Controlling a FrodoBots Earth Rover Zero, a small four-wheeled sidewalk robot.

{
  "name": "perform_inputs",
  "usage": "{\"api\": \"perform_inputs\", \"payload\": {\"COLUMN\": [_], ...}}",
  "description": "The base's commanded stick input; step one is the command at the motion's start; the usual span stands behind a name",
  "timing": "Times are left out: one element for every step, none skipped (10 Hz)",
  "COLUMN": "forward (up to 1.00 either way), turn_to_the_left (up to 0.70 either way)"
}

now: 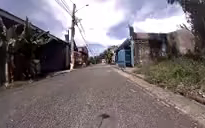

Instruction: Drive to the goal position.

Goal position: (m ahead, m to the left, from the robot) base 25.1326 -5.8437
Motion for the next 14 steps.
{"api": "perform_inputs", "payload": {"forward": [0.70,0.70,0.70,0.70,0.70,0.70,0.70,0.70,0.70,0.70,0.70,0.70,0.70,0.70], "turn_to_the_left": [0.00,0.00,0.00,0.00,0.00,0.00,0.00,0.00,0.00,0.00,0.00,0.00,0.00,0.00]}}
